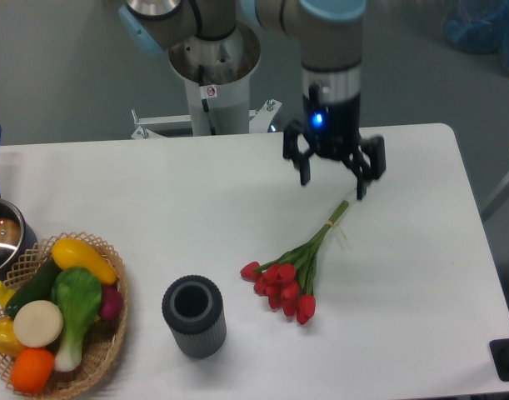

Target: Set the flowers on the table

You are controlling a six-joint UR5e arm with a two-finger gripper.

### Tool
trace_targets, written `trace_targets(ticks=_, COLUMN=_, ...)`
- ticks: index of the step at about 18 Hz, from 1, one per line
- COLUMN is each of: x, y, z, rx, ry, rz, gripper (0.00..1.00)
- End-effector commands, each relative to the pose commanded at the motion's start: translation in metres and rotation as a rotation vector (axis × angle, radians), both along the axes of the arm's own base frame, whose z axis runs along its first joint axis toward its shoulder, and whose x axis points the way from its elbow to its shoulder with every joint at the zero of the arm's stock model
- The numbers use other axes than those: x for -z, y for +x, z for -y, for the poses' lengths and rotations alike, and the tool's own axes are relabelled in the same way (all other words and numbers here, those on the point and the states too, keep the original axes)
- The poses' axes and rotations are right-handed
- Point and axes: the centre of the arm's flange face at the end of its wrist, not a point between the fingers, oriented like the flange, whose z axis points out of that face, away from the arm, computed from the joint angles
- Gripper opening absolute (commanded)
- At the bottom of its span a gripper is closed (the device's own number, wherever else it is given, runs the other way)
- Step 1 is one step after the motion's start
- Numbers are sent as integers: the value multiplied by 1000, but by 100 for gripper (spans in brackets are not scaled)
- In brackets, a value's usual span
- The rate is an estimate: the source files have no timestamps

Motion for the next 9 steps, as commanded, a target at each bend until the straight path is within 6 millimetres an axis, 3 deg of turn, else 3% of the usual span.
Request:
trace_targets(ticks=3, x=-8, y=-1, z=22, rx=112, ry=-58, rz=-11, gripper=100)
trace_targets(ticks=9, x=-12, y=-1, z=25, rx=116, ry=-56, rz=-25, gripper=100)
